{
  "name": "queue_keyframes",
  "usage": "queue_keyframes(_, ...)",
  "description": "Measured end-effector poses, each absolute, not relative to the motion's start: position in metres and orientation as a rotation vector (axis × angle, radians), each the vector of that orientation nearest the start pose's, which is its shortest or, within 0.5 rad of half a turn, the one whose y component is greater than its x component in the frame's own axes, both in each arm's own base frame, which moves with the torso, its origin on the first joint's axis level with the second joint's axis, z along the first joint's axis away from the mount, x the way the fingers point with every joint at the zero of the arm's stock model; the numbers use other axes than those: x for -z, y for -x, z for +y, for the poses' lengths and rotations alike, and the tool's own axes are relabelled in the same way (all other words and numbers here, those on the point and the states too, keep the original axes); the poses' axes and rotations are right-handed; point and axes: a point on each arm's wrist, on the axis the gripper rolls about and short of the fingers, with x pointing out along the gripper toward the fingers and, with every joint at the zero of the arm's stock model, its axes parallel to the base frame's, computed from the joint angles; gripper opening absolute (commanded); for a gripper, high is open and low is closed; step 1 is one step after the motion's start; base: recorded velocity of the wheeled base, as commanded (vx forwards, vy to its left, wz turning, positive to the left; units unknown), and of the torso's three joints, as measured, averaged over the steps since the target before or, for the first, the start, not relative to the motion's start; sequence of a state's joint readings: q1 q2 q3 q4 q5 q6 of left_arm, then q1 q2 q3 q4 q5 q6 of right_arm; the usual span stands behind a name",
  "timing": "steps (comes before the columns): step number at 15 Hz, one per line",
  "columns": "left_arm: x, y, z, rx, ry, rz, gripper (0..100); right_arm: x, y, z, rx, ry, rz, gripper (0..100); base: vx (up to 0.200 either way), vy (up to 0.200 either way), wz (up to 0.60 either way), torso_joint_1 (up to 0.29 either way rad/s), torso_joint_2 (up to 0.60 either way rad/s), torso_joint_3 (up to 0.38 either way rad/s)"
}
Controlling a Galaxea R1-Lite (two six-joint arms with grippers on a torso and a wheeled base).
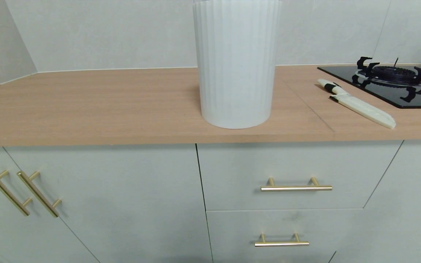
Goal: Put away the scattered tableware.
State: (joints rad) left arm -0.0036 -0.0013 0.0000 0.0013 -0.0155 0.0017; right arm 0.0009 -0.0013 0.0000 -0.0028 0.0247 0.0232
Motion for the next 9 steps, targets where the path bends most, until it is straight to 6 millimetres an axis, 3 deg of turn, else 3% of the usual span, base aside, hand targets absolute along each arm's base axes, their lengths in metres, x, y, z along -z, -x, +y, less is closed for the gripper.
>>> queue_keyframes(3,-0.0753,0.0229,-0.0003,0.019,-0.002,0.0,100,-0.0757,0.0229,0.0005,-0.026,-0.023,-0.004,100,0.0,0.0,0.0,0.0,0.0,0.0)
queue_keyframes(7,-0.0752,0.0229,-0.0003,0.019,-0.002,0.001,100,-0.0757,0.0229,0.0005,-0.026,-0.024,-0.003,100,0.0,0.0,0.0,0.078,-0.24,-0.257)
queue_keyframes(9,-0.0755,0.0229,-0.0003,0.019,-0.002,-0.001,100,-0.0757,0.0229,0.0005,-0.026,-0.024,-0.003,100,0.0,0.0,0.0,0.124,-0.54,-0.303)
